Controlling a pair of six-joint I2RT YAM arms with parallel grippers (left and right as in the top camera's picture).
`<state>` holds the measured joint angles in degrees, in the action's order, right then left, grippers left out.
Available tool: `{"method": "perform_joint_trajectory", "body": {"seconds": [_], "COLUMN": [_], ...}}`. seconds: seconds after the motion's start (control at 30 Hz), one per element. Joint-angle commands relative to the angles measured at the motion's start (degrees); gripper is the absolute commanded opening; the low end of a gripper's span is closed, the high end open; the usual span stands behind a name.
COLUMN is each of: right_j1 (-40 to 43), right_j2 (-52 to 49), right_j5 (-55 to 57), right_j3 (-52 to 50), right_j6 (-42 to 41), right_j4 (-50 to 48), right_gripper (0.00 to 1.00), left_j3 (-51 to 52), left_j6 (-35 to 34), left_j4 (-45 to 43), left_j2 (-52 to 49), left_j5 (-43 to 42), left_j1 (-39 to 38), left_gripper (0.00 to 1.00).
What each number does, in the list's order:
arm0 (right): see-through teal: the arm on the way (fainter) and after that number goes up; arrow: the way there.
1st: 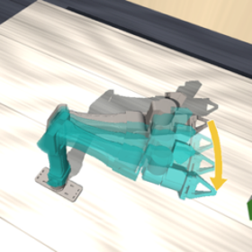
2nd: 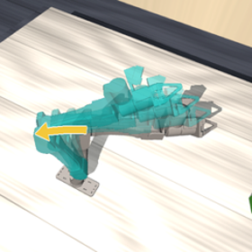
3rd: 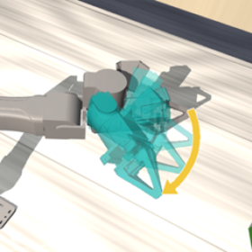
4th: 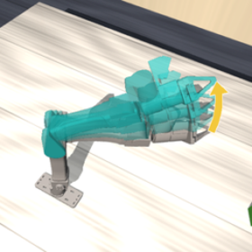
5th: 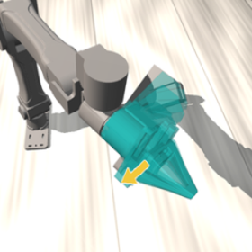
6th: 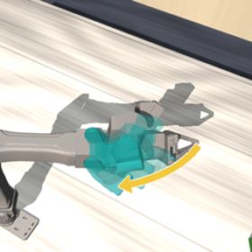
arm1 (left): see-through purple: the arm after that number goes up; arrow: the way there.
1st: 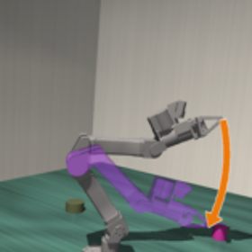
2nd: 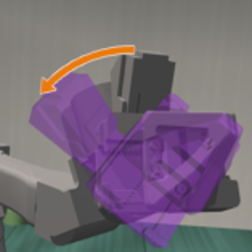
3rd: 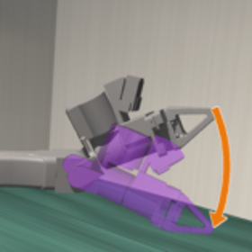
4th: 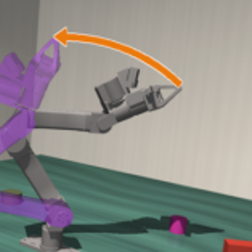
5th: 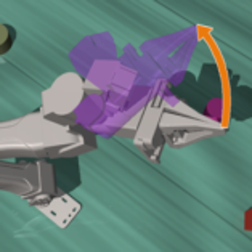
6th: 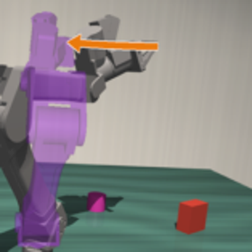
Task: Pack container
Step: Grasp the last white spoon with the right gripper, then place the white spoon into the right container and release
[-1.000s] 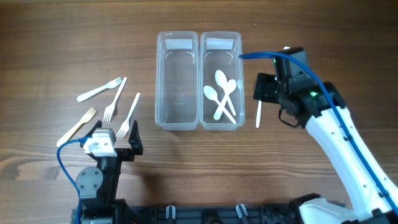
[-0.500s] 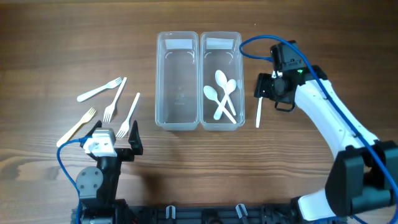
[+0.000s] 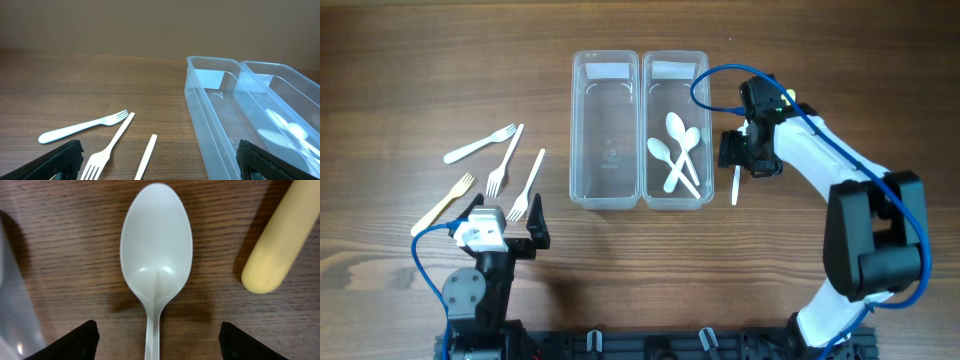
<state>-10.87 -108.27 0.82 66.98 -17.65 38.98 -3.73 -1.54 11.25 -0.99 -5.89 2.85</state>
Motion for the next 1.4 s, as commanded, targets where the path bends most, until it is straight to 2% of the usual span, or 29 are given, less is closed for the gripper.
{"method": "perform_joint_trajectory", "body": {"seconds": [0.0, 0.1, 0.17, 0.23, 0.3, 0.33, 0.37, 0.53, 0.73, 0.93, 1.07, 1.37], "right_j1": [0.04, 0.22, 0.74, 1.99, 2.56, 2.84, 2.97, 3.08, 2.67, 1.9, -1.05, -11.76], "right_j2": [-2.54, -3.43, -3.87, -3.93, -3.93, -3.93, -3.91, -0.13, 20.55, 34.34, 34.27, 25.57], "right_j5": [-0.92, -0.94, -0.98, -2.32, -2.45, -2.4, -2.4, -2.14, -2.69, -13.57, -16.35, -16.35], "right_j3": [0.02, 0.02, 0.02, -0.09, -0.22, -0.24, -0.24, 0.07, 0.5, 0.5, 0.39, 0.39], "right_j6": [0.98, 0.92, 0.87, 1.01, 0.94, 0.98, 1.03, 2.71, 3.74, 4.02, 3.98, 3.91], "right_j4": [-0.72, -1.38, -1.53, -1.4, -1.14, -0.94, -0.74, 1.09, 3.74, 3.8, 3.43, -2.43], "right_gripper": [0.77, 0.73, 0.64, 0.43, 0.28, 0.13, 0.04, 0.04, 0.04, 0.04, 0.04, 0.04], "left_j3": [0.33, 0.33, 0.33, 0.33, 0.33, 0.33, 0.33, 0.33, 0.33, 0.33, 0.33, 0.33], "left_j6": [1.09, 1.09, 1.09, 1.09, 1.09, 1.09, 1.09, 1.09, 1.09, 1.09, 1.09, 1.09], "left_j4": [-0.15, -0.15, -0.15, -0.15, -0.13, -0.15, -0.15, -0.15, -0.15, -0.15, -0.15, -0.15], "left_j2": [0.5, 0.5, 0.5, 0.5, 0.5, 0.5, 0.5, 0.5, 0.5, 0.5, 0.5, 0.5], "left_j5": [-0.09, -0.07, -0.07, -0.07, -0.07, -0.07, -0.09, -0.07, -0.07, -0.09, -0.07, -0.07], "left_j1": [0.04, 0.04, 0.04, 0.04, 0.04, 0.04, 0.04, 0.04, 0.04, 0.04, 0.04, 0.04], "left_gripper": [1.0, 1.0, 1.0, 1.0, 1.0, 1.0, 1.0, 1.0, 1.0, 1.0, 1.0, 1.0]}}
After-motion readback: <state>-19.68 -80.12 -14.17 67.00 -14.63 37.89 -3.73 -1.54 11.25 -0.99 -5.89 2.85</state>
